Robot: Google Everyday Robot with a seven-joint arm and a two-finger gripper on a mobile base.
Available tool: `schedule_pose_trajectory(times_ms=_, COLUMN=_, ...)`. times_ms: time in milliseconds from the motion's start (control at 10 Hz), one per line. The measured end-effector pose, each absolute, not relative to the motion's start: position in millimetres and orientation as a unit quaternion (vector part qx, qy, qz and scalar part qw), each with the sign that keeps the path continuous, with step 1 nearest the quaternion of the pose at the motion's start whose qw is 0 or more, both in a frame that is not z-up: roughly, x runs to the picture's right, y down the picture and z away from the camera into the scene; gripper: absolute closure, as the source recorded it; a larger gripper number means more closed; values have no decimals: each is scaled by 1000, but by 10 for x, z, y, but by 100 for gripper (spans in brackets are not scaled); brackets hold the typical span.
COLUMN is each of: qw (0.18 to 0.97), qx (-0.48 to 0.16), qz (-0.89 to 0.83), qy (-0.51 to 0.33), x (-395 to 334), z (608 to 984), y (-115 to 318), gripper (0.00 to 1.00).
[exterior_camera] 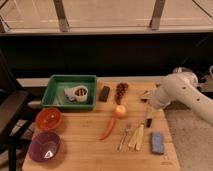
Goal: Place apple in table surface
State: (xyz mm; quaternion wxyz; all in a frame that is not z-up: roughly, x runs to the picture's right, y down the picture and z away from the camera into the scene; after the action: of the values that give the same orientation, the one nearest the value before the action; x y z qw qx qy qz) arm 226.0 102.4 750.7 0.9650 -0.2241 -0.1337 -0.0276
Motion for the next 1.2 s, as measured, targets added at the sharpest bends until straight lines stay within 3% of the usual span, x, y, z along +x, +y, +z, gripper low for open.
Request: schedule_pose_trajectory(times_ms=1200, qw=943, qx=-237, qz=-126, qy=-198, x=1412, z=8324, y=1136, gripper=33)
